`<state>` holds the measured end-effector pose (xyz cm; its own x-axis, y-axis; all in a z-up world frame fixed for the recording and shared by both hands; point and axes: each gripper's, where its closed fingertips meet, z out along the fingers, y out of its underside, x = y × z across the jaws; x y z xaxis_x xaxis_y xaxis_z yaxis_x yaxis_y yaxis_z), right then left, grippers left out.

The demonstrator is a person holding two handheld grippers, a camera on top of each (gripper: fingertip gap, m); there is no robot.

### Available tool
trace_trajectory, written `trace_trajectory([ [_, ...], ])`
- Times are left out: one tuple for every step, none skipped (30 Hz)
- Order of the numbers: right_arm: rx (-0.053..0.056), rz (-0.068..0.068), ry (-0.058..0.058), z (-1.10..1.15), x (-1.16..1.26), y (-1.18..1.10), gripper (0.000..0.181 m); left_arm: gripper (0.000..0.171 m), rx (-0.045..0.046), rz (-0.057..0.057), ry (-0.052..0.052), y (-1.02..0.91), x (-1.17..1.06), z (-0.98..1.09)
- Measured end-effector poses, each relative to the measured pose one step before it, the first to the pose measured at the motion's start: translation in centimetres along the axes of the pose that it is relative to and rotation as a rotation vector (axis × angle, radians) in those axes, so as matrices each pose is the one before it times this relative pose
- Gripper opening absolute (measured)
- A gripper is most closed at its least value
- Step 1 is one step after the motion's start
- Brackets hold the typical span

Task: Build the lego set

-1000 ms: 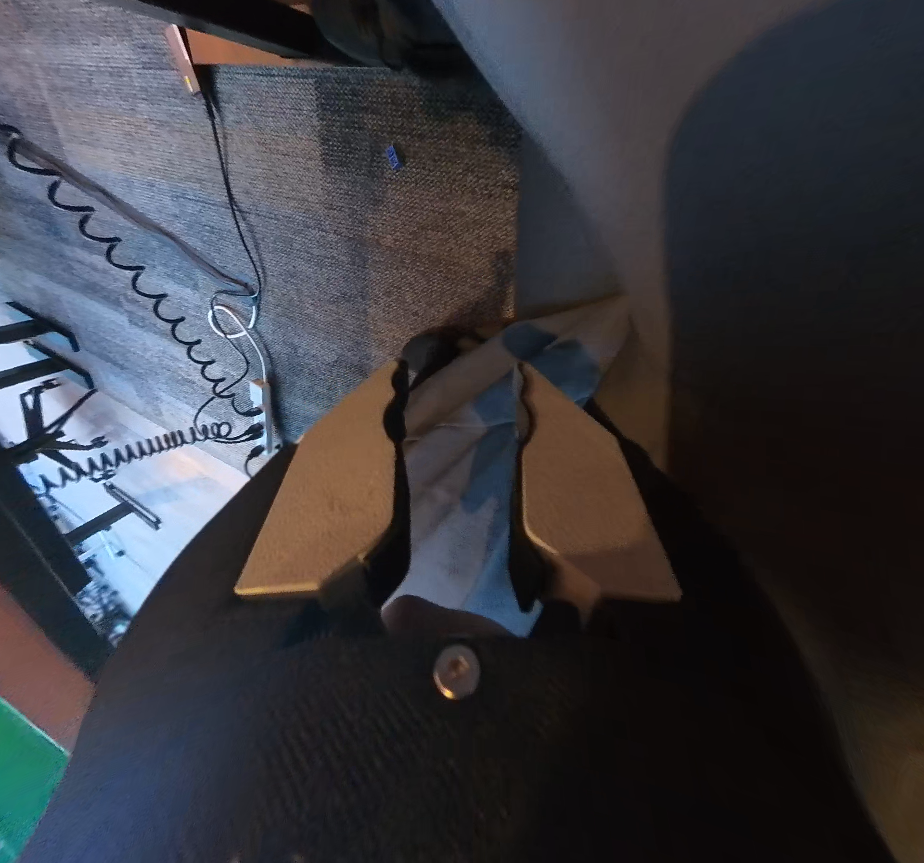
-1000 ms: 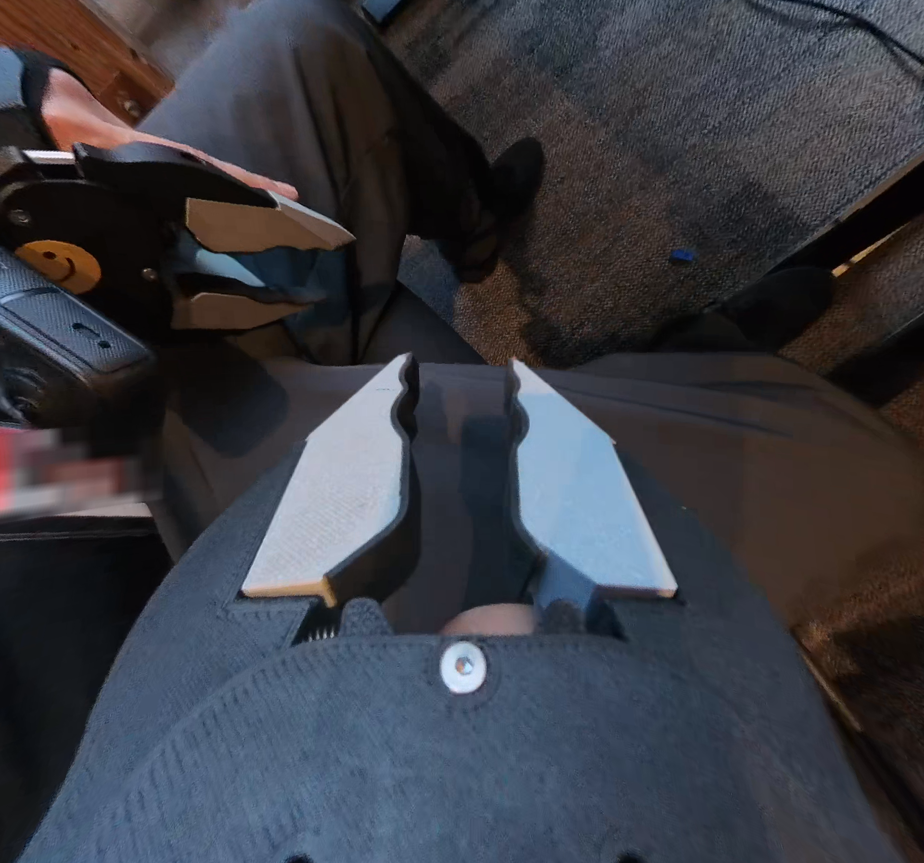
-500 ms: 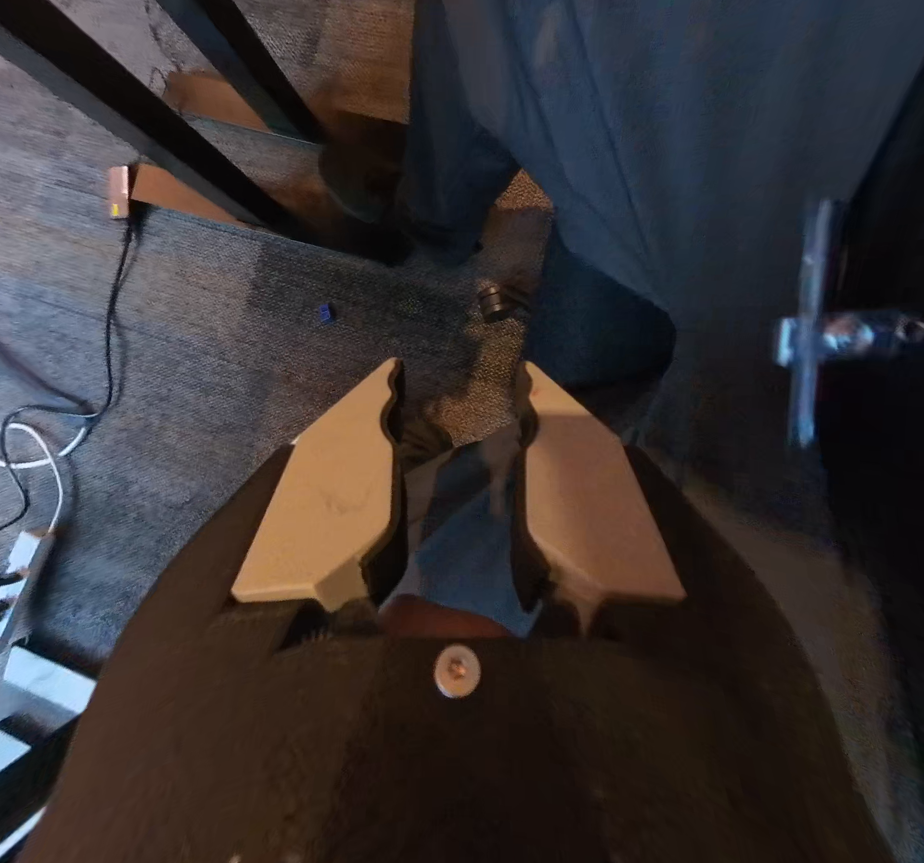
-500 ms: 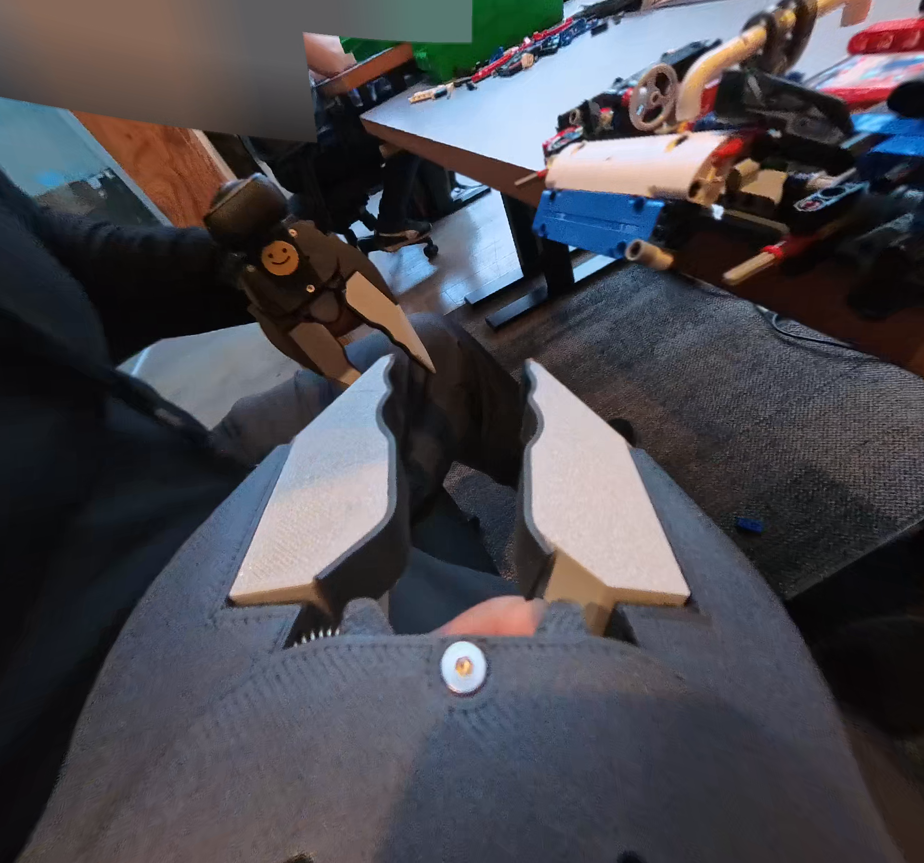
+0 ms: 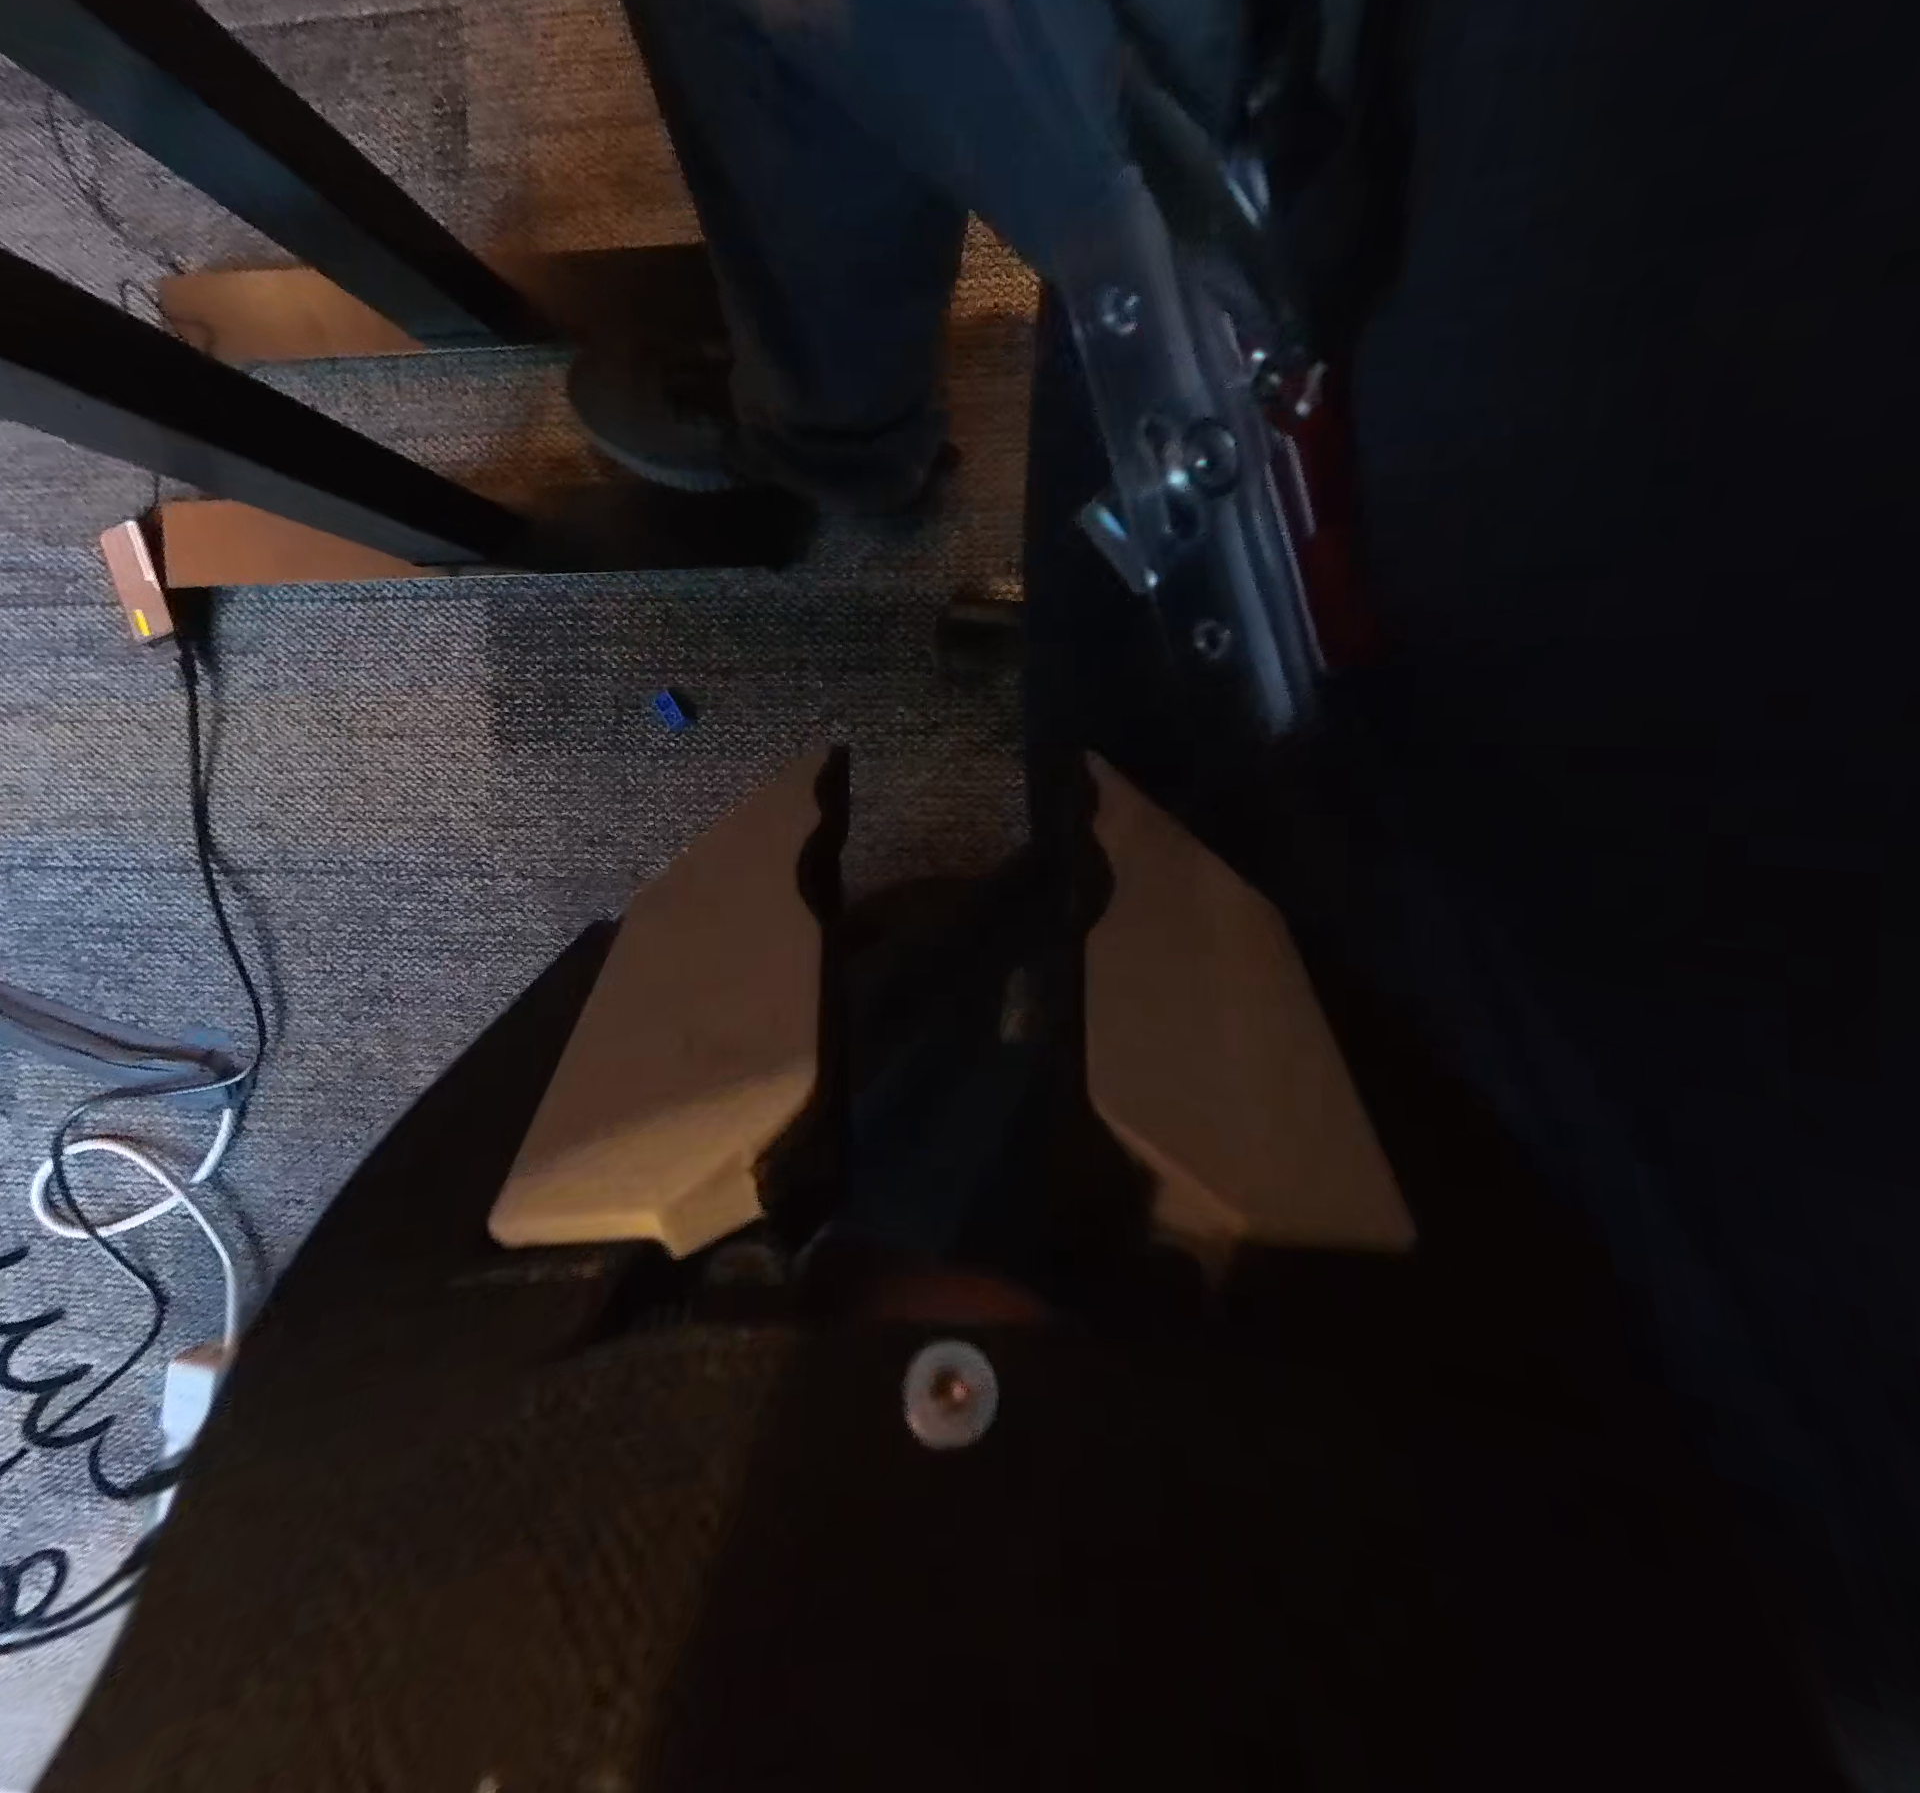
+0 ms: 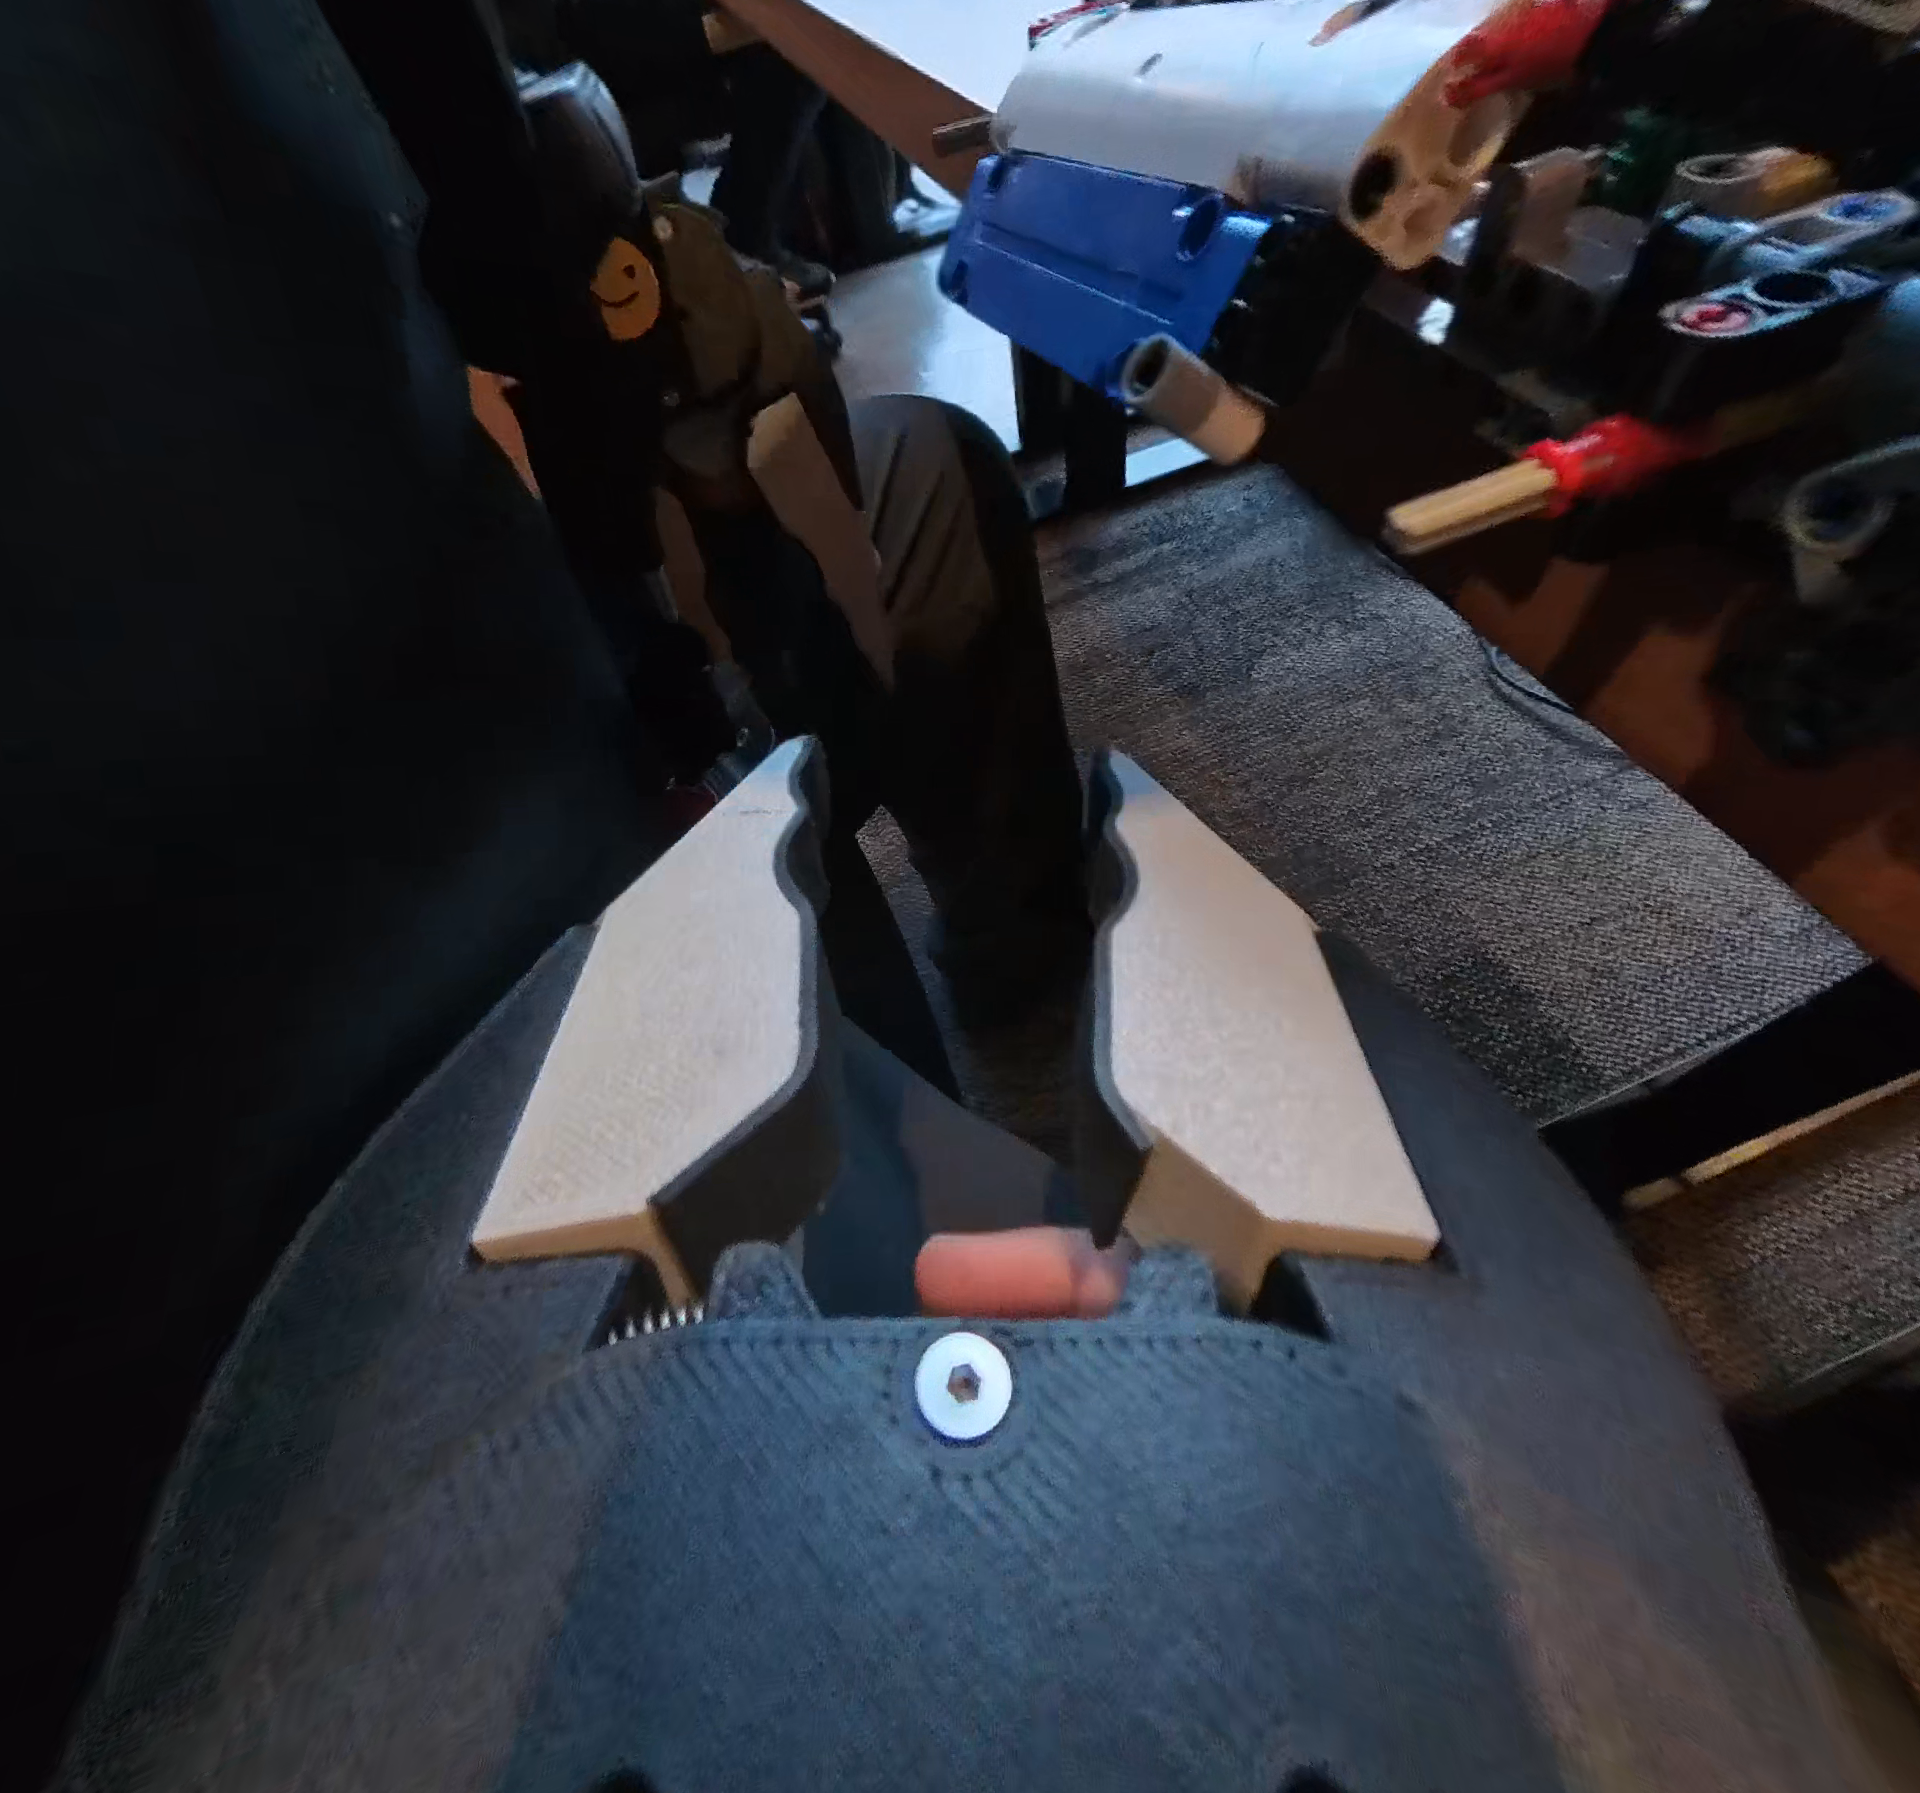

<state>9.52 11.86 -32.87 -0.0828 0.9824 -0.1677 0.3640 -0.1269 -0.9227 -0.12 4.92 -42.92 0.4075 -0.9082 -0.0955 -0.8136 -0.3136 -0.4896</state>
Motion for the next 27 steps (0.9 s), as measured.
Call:
trace_trajectory([
  [0.0037, 0.0096, 0.0060, -0.119, 0.182, -0.027, 0.049, 0.040, 0.00239, -0.0116, 0.0065, 0.060, -0.341, 0.031],
  [0.0010, 0.0103, 0.0040, -0.130, 0.189, 0.063, 0.047, 0.039, 0.00387, -0.0151, 0.0014, 0.006, -0.414, 0.033],
  [-0.0075, 0.0150, 0.0044, -0.092, 0.222, 0.218, 0.046, 0.039, 0.00385, -0.0196, 0.0031, -0.047, -0.400, 0.061],
  [-0.0203, 0.0179, -0.0012, -0.012, 0.166, 0.393, 0.045, 0.040, 0.00740, -0.0235, 0.0133, -0.179, -0.211, 0.097],
  [-0.0306, 0.0140, -0.0079, 0.048, 0.039, 0.531, 0.045, 0.040, 0.00880, -0.0152, 0.0231, -0.290, -0.018, 0.093],
  [-0.0336, 0.0055, -0.0132, 0.114, -0.074, 0.594, 0.046, 0.040, 0.00459, -0.0039, 0.0147, -0.237, -0.065, 0.104],
  [-0.0316, 0.0017, -0.0156, 0.122, -0.134, 0.573, 0.049, 0.040, 0.00234, 0.0017, 0.0058, -0.146, -0.132, 0.132],
  [-0.0276, 0.0023, -0.0141, 0.149, -0.104, 0.497, 0.051, 0.040, -0.00022, 0.0026, 0.0051, -0.067, -0.109, 0.123],
  [-0.0259, 0.0028, -0.0112, 0.167, -0.065, 0.449, 0.051, 0.040, 0.00132, 0.0062, 0.0030, -0.122, -0.118, 0.036],
  [-0.0223, 0.0048, -0.0107, 0.145, -0.062, 0.370, 0.050, 0.041, 0.00788, 0.0058, 0.0022, -0.235, -0.049, -0.045],
  [-0.0130, 0.0088, -0.0143, 0.117, -0.131, 0.215, 0.048, 0.040, 0.00621, 0.0029, 0.0017, -0.173, -0.005, -0.044],
  [0.0000, 0.0113, -0.0183, 0.051, -0.232, 0.027, 0.047, 0.041, 0.00500, 0.0031, -0.0030, -0.145, 0.012, -0.047],
  [0.0125, 0.0119, -0.0137, -0.033, -0.234, -0.181, 0.046, 0.041, 0.00468, 0.0067, -0.0081, -0.151, 0.037, -0.067],
  [0.0232, 0.0081, -0.0098, -0.088, -0.252, -0.366, 0.046, 0.041, 0.00093, 0.0103, -0.0060, -0.085, 0.169, -0.081],
  [0.0297, 0.0044, -0.0116, -0.139, -0.340, -0.520, 0.046, 0.041, -0.00207, 0.0078, -0.0007, -0.048, 0.308, -0.128],
  [0.0308, 0.0047, -0.0130, -0.167, -0.358, -0.551, 0.045, 0.041, -0.00112, 0.0018, 0.0108, -0.041, 0.535, -0.209],
  [0.0266, 0.0072, -0.0116, -0.157, -0.317, -0.536, 0.045, 0.041, 0.00306, -0.0056, 0.0236, -0.112, 0.777, -0.327],
  [0.0153, 0.0069, -0.0084, -0.139, -0.242, -0.404, 0.046, 0.041, 0.00875, -0.0155, 0.0243, -0.240, 0.796, -0.416],
  [0.0103, 0.0052, -0.0048, -0.157, -0.179, -0.377, 0.047, 0.041, 0.01360, -0.0197, 0.0148, -0.351, 0.647, -0.524],
  [0.0181, 0.0011, -0.0007, -0.171, -0.096, -0.518, 0.049, 0.044, 0.01965, -0.0142, 0.0018, -0.571, 0.474, -0.670],
  [0.0266, -0.0035, 0.0108, -0.172, 0.088, -0.684, 0.048, 0.043, 0.03319, -0.0079, -0.0092, -0.911, 0.285, -0.831],
  [0.0234, -0.0043, 0.0210, -0.123, 0.302, -0.653, 0.047, 0.040, 0.03923, -0.0042, -0.0188, -1.188, 0.093, -0.889],
  [0.0139, -0.0048, 0.0132, -0.066, 0.207, -0.543, 0.047, 0.041, 0.04200, 0.0020, -0.0059, -1.445, 0.236, -0.913],
  [0.0132, -0.0048, 0.0141, -0.058, 0.211, -0.545, 0.046, 0.042, 0.04185, 0.0117, 0.0033, -1.630, 0.401, -0.924],
  [0.0174, -0.0029, 0.0332, -0.040, 0.491, -0.567, 0.045, 0.041, 0.04445, 0.0209, -0.0137, -1.755, 0.090, -0.862],
  [0.0152, 0.0008, 0.0315, 0.002, 0.485, -0.445, 0.045, 0.037, 0.04185, 0.0177, -0.0395, -1.821, -0.434, -0.716],
  [0.0135, 0.0052, 0.0056, 0.066, 0.102, -0.390, 0.045, 0.035, 0.02889, 0.0137, -0.0464, -1.715, -0.759, -0.514],
])
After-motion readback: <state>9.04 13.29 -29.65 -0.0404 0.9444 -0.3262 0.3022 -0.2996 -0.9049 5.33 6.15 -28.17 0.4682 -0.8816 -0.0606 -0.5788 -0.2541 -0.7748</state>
